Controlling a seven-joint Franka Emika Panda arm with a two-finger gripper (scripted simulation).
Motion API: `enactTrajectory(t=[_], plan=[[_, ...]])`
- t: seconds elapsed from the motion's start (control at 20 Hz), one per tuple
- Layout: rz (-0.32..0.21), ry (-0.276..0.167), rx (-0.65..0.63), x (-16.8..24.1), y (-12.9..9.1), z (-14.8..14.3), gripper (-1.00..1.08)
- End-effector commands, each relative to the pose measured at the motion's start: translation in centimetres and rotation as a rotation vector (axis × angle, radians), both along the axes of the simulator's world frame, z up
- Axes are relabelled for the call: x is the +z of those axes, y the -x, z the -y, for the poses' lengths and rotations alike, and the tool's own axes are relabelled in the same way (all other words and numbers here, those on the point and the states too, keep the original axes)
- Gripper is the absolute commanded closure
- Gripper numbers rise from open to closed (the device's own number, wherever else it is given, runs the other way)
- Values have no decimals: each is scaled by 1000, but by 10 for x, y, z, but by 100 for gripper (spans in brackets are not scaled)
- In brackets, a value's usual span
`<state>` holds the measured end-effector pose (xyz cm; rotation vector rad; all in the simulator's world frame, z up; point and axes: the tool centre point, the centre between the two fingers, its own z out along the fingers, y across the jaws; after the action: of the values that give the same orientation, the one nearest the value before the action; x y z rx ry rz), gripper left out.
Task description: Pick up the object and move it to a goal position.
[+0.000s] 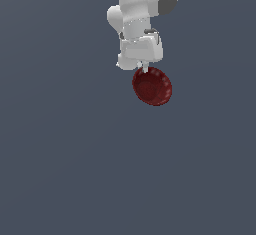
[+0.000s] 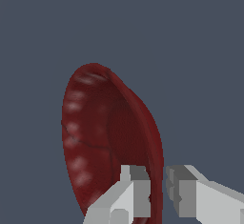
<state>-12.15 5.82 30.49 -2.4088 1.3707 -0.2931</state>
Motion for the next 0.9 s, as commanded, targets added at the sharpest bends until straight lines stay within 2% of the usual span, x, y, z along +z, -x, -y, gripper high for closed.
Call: enactTrajectory(t=[0.0,0.3,0.85], plan=[[3,-1,0,3,0,-1,108],[0,-1,0,5,-1,-1,108],[0,0,0,36,-10,-2,108]])
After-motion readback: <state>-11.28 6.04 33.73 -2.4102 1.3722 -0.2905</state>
